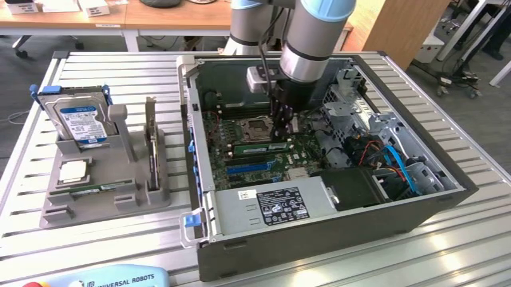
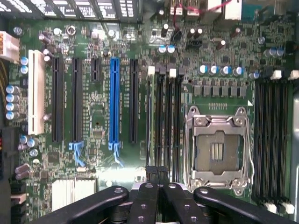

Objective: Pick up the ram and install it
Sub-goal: 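Press down the ram until it locks into place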

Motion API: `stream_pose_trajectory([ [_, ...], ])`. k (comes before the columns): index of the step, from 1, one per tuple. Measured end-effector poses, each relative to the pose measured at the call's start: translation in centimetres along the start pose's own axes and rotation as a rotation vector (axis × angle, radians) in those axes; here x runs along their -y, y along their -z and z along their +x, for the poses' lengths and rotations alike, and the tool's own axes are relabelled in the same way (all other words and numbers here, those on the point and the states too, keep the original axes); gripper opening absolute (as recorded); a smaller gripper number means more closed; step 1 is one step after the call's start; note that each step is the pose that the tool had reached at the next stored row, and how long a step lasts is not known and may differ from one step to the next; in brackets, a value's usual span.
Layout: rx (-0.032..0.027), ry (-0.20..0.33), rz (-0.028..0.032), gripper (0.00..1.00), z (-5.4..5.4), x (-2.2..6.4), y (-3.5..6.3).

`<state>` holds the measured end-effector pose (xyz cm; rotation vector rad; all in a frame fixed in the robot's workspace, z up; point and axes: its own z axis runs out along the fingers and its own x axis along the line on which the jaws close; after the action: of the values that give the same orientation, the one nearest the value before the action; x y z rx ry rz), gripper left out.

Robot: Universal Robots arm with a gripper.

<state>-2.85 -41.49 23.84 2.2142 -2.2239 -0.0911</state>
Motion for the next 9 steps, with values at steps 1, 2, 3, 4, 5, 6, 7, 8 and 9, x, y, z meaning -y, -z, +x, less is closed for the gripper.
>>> stream_pose_trajectory([
  [1,0.0000,0.000,0.0000,0.10,0.0,-0.16,-0.01],
  [2,0.0000,0.000,0.0000,0.10,0.0,-0.34,-0.01],
  [3,0.0000,0.000,0.0000,0.10,0.0,-0.51,-0.02],
  [4,0.0000,0.000,0.0000,0.10,0.0,-0.68,-0.03],
  [5,0.0000,0.000,0.0000,0.10,0.0,-0.85,-0.04],
  [6,0.0000,0.000,0.0000,0.10,0.0,-1.02,-0.04],
  [7,0.0001,0.000,0.0000,0.10,0.0,-1.20,-0.05],
  [8,0.0000,0.000,0.0000,0.10,0.0,-1.37,-0.06],
  [9,0.0001,0.000,0.0000,0.10,0.0,-1.55,-0.07],
])
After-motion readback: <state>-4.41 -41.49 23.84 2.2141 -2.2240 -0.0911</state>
